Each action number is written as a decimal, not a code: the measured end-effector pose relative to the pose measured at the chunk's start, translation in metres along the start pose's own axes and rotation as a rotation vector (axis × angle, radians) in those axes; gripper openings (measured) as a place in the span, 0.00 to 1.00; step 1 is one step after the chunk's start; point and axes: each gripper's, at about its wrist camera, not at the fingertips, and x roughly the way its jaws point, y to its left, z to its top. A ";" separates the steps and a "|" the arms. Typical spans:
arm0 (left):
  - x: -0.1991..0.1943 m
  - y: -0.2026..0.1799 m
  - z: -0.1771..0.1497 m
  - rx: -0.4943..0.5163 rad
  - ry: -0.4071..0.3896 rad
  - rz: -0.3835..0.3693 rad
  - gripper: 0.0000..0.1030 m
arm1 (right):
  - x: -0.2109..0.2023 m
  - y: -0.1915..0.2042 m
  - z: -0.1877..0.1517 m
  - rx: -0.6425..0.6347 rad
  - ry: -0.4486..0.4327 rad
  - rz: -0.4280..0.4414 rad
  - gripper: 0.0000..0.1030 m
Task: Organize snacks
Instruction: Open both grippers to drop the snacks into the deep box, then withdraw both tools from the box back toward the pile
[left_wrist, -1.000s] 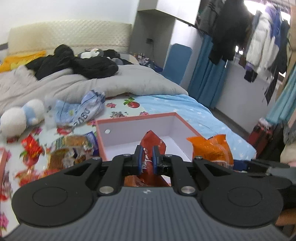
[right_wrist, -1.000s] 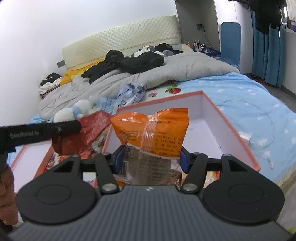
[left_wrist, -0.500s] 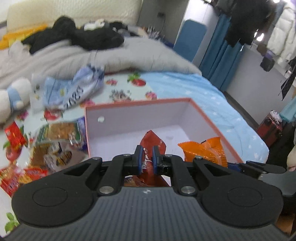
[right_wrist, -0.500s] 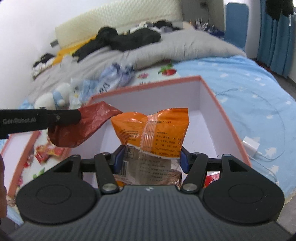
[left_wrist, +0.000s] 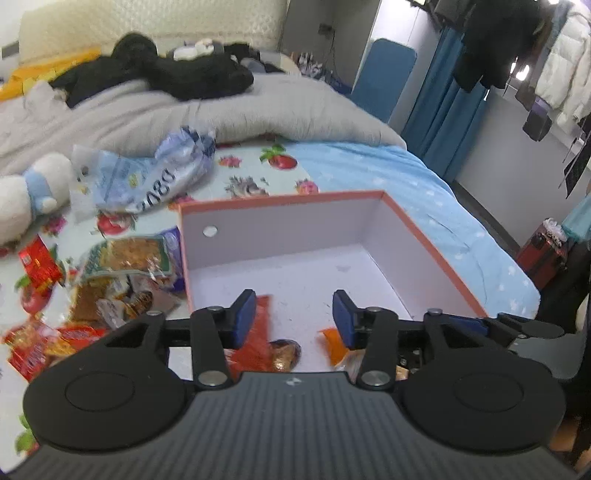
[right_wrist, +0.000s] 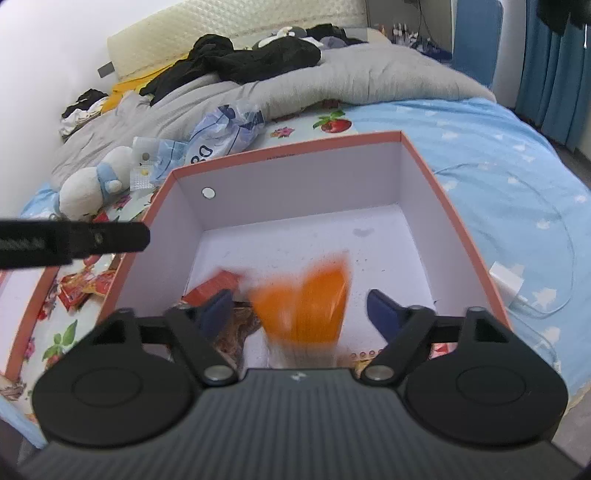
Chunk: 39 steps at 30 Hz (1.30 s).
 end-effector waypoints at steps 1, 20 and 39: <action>-0.006 -0.001 0.000 0.008 -0.009 0.003 0.50 | -0.003 0.000 -0.001 0.002 -0.005 0.006 0.80; -0.122 0.023 -0.042 0.033 -0.168 0.008 0.50 | -0.077 0.051 -0.027 0.006 -0.177 0.069 0.80; -0.195 0.078 -0.104 -0.083 -0.206 0.048 0.50 | -0.112 0.104 -0.063 0.008 -0.249 0.126 0.80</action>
